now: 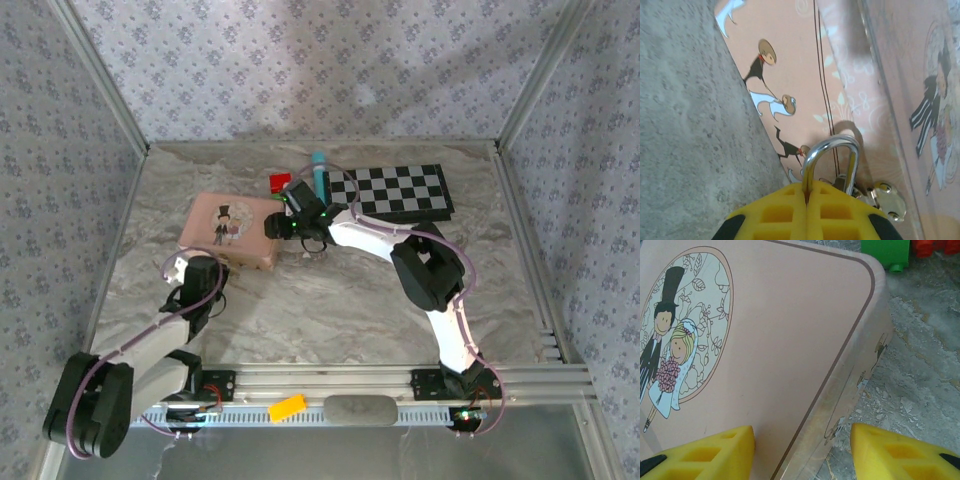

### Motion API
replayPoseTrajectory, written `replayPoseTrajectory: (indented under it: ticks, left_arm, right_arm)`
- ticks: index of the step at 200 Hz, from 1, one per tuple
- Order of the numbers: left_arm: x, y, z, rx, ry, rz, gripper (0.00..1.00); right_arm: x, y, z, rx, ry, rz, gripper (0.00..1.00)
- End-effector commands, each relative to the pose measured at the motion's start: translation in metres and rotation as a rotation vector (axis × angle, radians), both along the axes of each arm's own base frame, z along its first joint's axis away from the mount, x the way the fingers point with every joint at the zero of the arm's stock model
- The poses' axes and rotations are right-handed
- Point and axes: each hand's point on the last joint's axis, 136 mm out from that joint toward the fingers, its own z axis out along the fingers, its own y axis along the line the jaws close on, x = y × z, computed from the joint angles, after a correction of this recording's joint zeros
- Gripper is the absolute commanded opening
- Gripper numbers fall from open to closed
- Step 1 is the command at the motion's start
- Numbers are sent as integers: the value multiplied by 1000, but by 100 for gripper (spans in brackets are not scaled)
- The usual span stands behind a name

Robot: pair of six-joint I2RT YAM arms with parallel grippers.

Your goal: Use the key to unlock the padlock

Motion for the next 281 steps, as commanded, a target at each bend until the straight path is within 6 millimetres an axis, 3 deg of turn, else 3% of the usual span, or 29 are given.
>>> replayPoseTrajectory:
  ticks: [1,43,77,111,152,187,216,245,252,281]
  left_arm:
    - [2,14,10,-21,-42,82,0]
    - [6,28,16,-39,-54,88,0]
    - [10,26,28,-22,-68,39,0]
    - [-2,13,39,51,-33,-107,0]
    - [-38,-4,43,159,29,-258,0]
    - [-57,-35,43,179,48,-394,0]
    - [-57,-69,50,267,48,-528,0]
    - [-49,-122,62,441,43,-702,0]
    - [-47,-138,64,465,41,-743,0]
    - [-41,-196,52,500,76,-897,0]
  right_arm:
    - [-2,-11,-34,-69,56,-63,54]
    - [0,-8,-31,-55,47,-64,53]
    - [0,-3,-20,-25,38,-32,53]
    - [-2,4,24,47,-25,47,55]
    - [-12,-6,77,135,-94,143,57]
    - [-17,-48,89,92,-127,124,62]
    - [-19,-102,77,-30,-129,44,67]
    - [-17,-158,66,-112,-133,-84,69]
    - [-22,-173,53,-137,-114,-113,69]
    - [-24,-221,47,-161,-112,-241,70]
